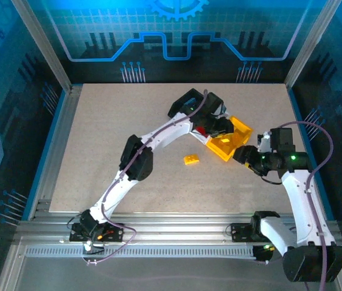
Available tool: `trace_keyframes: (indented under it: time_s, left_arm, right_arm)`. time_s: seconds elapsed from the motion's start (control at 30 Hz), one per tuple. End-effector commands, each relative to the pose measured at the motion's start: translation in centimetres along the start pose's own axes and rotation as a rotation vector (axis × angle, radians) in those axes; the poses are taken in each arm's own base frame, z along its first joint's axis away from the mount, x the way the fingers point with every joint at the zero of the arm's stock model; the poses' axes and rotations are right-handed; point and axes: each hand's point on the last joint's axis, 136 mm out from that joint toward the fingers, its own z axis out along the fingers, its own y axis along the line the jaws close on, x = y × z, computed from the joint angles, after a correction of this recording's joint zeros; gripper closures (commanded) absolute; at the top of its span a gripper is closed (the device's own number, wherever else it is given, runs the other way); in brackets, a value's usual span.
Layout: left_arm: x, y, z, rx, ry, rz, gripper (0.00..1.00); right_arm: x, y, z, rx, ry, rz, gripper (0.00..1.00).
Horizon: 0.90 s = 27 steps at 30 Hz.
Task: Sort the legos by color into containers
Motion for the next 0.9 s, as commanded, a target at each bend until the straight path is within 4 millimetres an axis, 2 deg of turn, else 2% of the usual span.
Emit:
trace_keyframes:
  time_s: [0.0,0.17,0.23,0.33,0.47,0.5,0.57,0.7,0.87]
  left_arm:
    - [-1.2,-2.4,0.0,0.083,-0.03,-0.011,0.46]
    - [-1.4,-3.0,-1.0,0.082,-0.036,0.029,0.38]
    - [-0.7,-3.2,-2.2,0.056,-0.026,0.08,0.36]
    - [0.9,-2.0,-5.2,-0.043,-0.001,0.209,0.32]
    - [4.3,2.6,-9.3,-0.239,0.059,0.449,0.24]
    - [5.3,3.5,-10.1,-0.268,0.089,0.504,0.22]
    - [7.3,6.9,-10.8,-0.352,0.171,0.631,0.18]
    - [9.3,12.5,-10.7,-0.474,0.289,0.822,0.14]
    - [9.6,14.5,-8.7,-0.473,0.335,0.912,0.12]
  right_arm:
    - [0.9,0.1,-1.1,-0.005,0.024,-0.001,0.35]
    - [1.2,0.3,-1.6,-0.011,0.014,-0.011,0.34]
    - [1.4,0.1,-1.5,-0.008,0.014,-0.011,0.34]
    - [1.7,0.2,-1.2,-0.028,0.024,-0.002,0.34]
    - [2.1,0.1,-0.8,-0.037,0.029,0.004,0.34]
    - [2.1,0.0,-0.7,-0.038,0.032,0.006,0.34]
    - [2.5,-0.2,-0.1,-0.044,0.05,0.015,0.34]
    - [2.9,-0.2,0.6,-0.061,0.072,0.03,0.34]
    - [2.9,-0.1,0.5,-0.058,0.079,0.027,0.34]
